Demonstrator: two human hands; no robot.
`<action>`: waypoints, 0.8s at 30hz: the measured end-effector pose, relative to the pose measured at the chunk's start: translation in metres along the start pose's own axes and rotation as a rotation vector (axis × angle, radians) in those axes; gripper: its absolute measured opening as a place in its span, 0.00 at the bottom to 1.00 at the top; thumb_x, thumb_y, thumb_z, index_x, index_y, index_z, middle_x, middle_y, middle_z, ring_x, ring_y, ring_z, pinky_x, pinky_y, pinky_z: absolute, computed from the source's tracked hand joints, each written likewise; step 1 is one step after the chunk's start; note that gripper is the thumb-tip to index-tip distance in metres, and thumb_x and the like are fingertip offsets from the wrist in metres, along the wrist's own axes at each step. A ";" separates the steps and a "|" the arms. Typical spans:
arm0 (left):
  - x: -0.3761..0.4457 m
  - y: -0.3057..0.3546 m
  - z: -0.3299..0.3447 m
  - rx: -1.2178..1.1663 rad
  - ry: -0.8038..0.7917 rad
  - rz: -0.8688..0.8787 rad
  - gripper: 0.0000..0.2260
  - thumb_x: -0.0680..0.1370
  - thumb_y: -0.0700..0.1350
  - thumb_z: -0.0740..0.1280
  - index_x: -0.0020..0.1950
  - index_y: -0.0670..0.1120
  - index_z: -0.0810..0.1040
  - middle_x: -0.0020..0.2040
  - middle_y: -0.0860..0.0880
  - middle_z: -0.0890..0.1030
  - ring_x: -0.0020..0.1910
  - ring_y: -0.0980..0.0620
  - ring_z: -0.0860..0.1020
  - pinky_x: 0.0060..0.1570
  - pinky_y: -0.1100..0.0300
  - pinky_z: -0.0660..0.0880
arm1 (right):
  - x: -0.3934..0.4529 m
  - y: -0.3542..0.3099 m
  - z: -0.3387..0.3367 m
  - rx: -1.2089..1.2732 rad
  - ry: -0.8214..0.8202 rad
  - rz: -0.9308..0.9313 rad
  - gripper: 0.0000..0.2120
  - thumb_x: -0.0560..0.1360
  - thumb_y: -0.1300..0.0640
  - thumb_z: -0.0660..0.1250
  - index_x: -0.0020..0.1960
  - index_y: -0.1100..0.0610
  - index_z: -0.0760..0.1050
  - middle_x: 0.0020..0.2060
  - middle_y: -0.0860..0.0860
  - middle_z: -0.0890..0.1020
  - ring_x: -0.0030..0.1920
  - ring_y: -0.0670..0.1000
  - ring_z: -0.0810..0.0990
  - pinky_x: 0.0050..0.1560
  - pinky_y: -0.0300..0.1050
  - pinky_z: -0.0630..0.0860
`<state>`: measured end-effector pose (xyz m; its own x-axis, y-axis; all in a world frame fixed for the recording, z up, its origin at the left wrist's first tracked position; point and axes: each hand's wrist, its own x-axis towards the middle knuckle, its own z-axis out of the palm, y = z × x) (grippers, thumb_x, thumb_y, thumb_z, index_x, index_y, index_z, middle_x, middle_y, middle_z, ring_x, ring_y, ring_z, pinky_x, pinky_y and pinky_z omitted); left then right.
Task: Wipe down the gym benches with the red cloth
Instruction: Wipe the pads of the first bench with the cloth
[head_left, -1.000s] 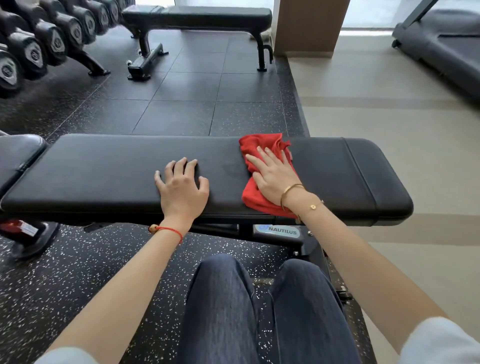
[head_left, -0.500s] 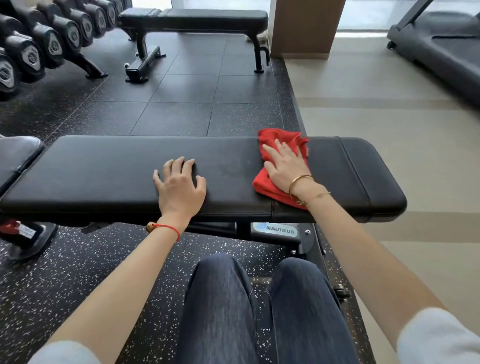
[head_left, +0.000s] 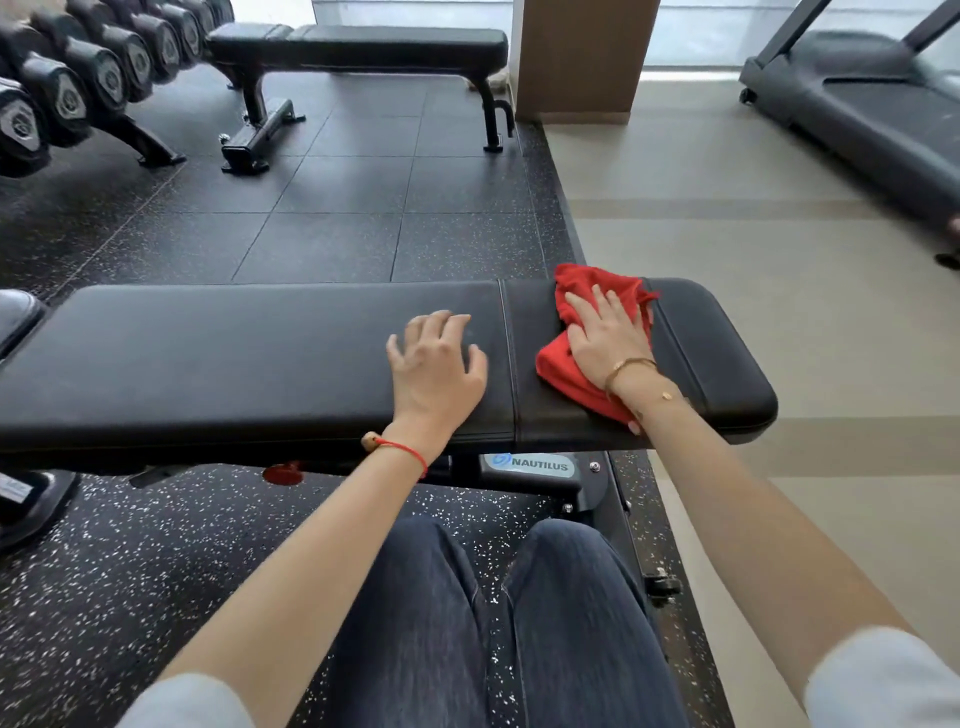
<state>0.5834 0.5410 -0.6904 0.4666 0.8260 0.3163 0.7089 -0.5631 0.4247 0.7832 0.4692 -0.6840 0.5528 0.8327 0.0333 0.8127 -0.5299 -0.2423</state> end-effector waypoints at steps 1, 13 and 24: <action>-0.001 0.010 0.007 0.004 -0.021 0.004 0.19 0.78 0.49 0.61 0.70 0.51 0.72 0.70 0.51 0.72 0.72 0.49 0.65 0.73 0.41 0.58 | 0.008 -0.003 -0.001 -0.011 -0.005 0.005 0.24 0.81 0.51 0.50 0.77 0.47 0.55 0.78 0.54 0.51 0.78 0.54 0.48 0.76 0.53 0.41; -0.011 0.039 0.042 0.073 -0.031 0.044 0.19 0.79 0.50 0.58 0.69 0.53 0.71 0.70 0.51 0.72 0.72 0.47 0.65 0.71 0.31 0.54 | -0.057 0.052 -0.006 0.029 0.071 -0.146 0.24 0.80 0.52 0.53 0.75 0.45 0.59 0.77 0.51 0.56 0.78 0.52 0.50 0.76 0.55 0.43; -0.010 0.044 0.043 0.104 -0.018 0.039 0.19 0.76 0.52 0.57 0.67 0.52 0.72 0.67 0.51 0.74 0.70 0.46 0.67 0.70 0.30 0.57 | 0.038 0.083 -0.023 0.000 -0.025 0.123 0.24 0.80 0.45 0.52 0.76 0.43 0.56 0.78 0.52 0.51 0.78 0.55 0.48 0.76 0.57 0.41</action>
<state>0.6325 0.5097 -0.7114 0.5035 0.8046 0.3147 0.7408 -0.5895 0.3221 0.8757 0.4534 -0.6800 0.6437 0.7650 -0.0205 0.7389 -0.6283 -0.2434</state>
